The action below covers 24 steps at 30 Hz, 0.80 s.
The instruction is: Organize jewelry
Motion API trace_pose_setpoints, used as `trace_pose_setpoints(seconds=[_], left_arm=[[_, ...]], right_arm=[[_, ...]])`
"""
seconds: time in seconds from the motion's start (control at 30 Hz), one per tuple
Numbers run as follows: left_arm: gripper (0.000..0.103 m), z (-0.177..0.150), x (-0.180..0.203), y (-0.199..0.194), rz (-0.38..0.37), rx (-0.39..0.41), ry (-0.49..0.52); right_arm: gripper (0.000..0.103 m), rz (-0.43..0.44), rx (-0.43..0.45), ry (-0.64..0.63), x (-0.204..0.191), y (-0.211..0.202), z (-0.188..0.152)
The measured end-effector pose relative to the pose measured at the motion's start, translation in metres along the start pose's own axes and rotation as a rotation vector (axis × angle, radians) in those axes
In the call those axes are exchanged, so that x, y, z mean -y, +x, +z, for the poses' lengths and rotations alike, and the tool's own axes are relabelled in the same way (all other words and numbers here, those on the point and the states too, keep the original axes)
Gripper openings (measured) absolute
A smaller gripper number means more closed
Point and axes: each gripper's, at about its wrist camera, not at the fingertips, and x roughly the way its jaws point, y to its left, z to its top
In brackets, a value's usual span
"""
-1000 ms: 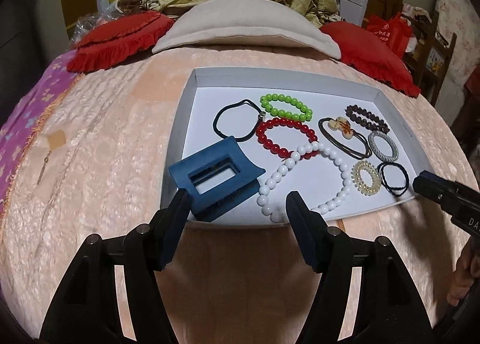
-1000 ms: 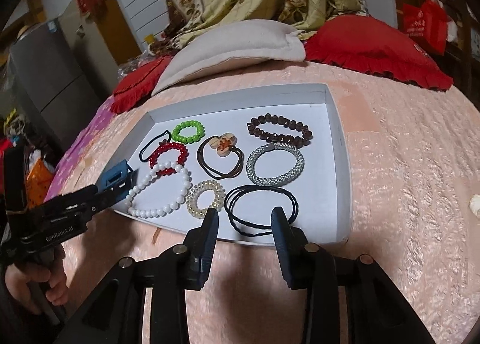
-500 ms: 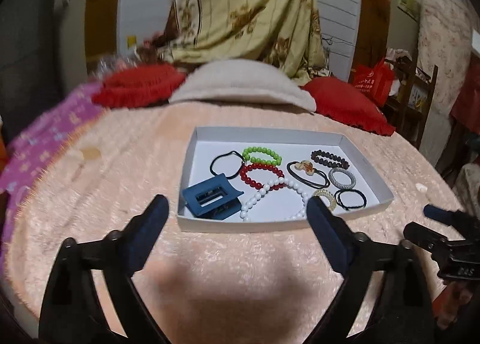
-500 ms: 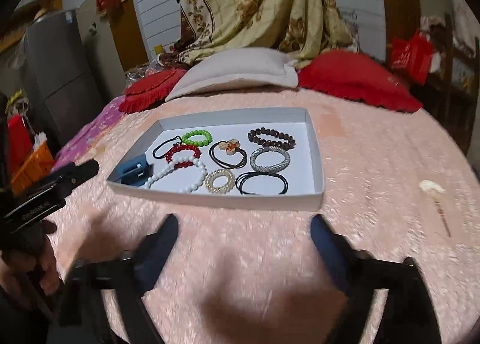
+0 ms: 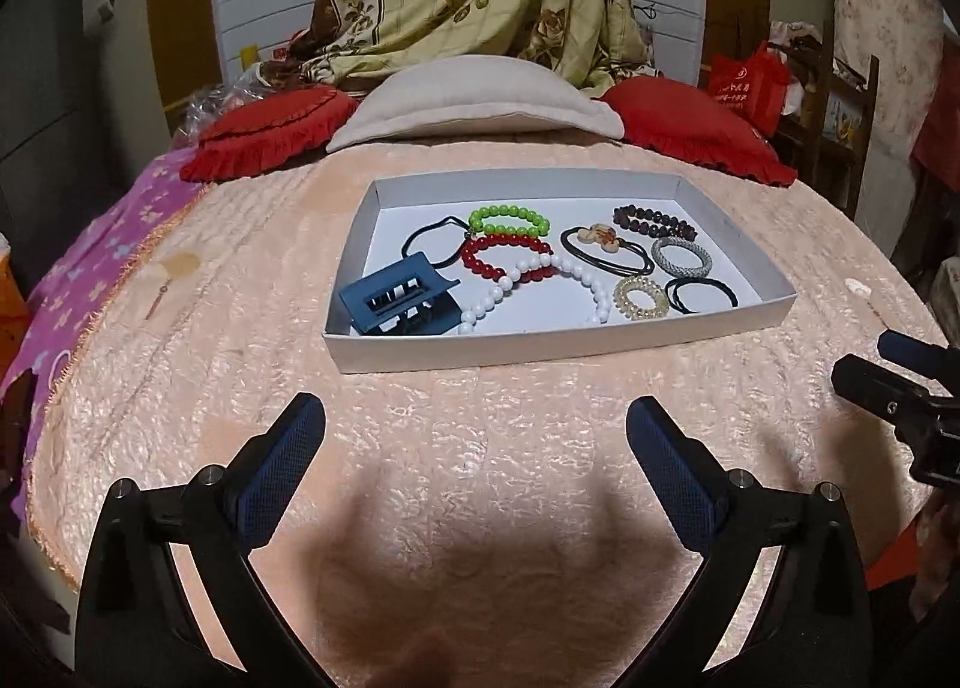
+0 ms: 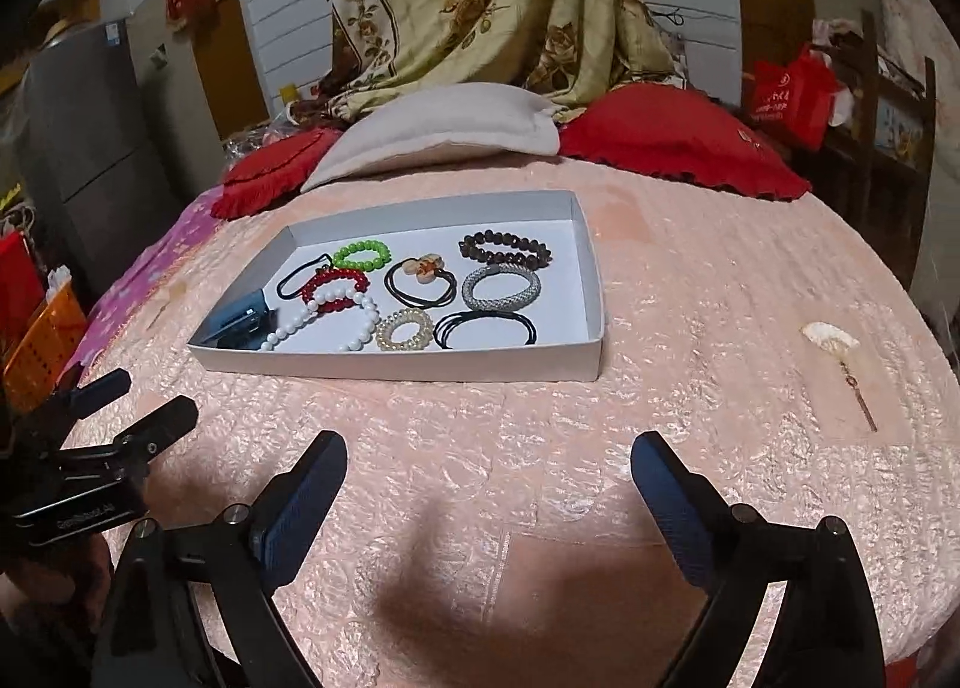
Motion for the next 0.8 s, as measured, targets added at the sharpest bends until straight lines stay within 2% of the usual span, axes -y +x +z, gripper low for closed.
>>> trace_pose_setpoints(seconds=[0.07, 0.27, 0.37, 0.53, 0.63, 0.8], left_arm=[[0.101, 0.001, 0.002, 0.001, 0.007, -0.008, 0.003], [0.102, 0.009, 0.009, -0.012, 0.077, 0.088, 0.030], [0.102, 0.017, 0.002, -0.011, 0.132, 0.084, -0.004], [0.102, 0.029, -0.018, -0.015, 0.144, 0.073, -0.083], [0.102, 0.039, -0.025, -0.008, 0.080, 0.015, -0.101], [0.102, 0.047, -0.023, 0.006, 0.025, -0.007, -0.110]], right_arm=[[0.094, 0.004, 0.010, -0.014, -0.003, -0.001, 0.001], [0.096, -0.025, 0.099, -0.078, -0.020, -0.014, 0.005], [0.102, -0.071, 0.113, -0.093, -0.025, -0.013, 0.008], [0.102, -0.052, 0.169, -0.060, -0.026, -0.019, 0.015], [0.102, -0.078, 0.198, -0.023, -0.022, -0.019, 0.016], [0.102, -0.084, 0.161, 0.033, -0.013, -0.011, 0.015]])
